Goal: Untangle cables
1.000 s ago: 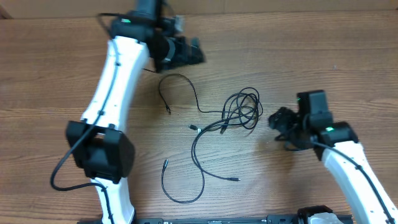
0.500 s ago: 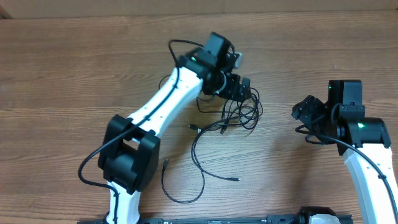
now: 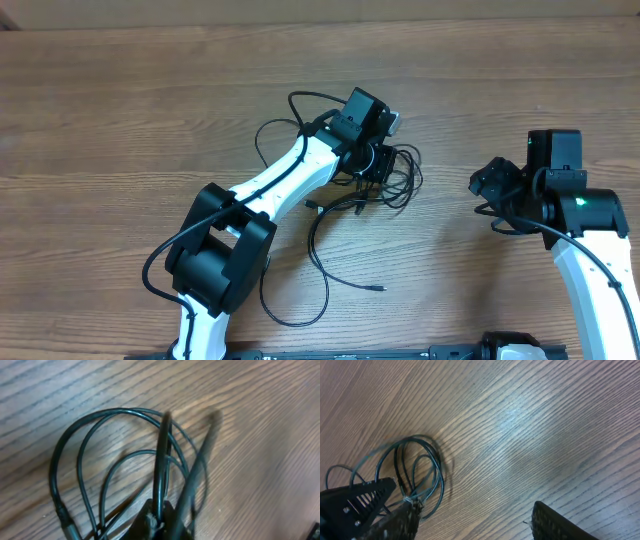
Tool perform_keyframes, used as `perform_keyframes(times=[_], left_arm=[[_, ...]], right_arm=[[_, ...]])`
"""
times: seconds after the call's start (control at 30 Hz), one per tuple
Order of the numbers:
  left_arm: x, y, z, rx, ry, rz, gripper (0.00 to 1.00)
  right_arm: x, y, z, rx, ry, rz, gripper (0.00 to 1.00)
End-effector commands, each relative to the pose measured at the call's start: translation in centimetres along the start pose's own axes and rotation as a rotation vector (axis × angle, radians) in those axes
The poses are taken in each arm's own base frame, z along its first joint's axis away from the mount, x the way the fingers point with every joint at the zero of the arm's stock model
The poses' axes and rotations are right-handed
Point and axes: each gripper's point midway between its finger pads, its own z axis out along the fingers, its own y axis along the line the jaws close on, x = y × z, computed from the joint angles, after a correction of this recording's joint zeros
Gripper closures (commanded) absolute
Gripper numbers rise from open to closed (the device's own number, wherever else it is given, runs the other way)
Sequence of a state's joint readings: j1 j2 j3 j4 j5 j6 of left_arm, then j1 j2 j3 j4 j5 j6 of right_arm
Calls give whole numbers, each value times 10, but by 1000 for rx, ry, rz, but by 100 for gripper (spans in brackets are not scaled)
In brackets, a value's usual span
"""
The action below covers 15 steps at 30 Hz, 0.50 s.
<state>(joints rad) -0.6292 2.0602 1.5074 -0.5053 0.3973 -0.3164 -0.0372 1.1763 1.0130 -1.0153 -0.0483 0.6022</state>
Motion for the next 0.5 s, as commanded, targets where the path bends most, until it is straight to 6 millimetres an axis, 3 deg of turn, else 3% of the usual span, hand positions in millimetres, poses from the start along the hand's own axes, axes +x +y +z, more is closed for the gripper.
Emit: perform_keyframes(times=[0.0, 0.07, 0.13, 0.17, 0.23, 0.27, 0.33, 0.47], left_arm=[[-4, -13, -7, 56, -3, 4, 96], [-22, -13, -26, 70, -40, -5, 96], [-51, -17, -61, 113, -103, -12, 96], [-71, -22, -90, 147, -154, -9, 96], [-126, -47, -199, 271, -341, 48, 96], [-136, -56, -232, 309, -397, 79, 96], [-148, -79, -296, 396, -499, 159, 96], [-146, -116, -377, 550, -587, 269, 96]], right_arm=[[-5, 2, -5, -9, -18, -3, 31], [-4, 1, -5, -6, -13, -3, 30], [-3, 1, -5, -3, -11, -3, 30], [-3, 1, -5, -3, -10, -3, 30], [-3, 3, -5, -12, -10, -4, 29], [-2, 8, -6, -41, -1, -17, 28], [4, 37, -9, -196, 39, -135, 27], [16, 104, -38, -601, 84, -344, 27]])
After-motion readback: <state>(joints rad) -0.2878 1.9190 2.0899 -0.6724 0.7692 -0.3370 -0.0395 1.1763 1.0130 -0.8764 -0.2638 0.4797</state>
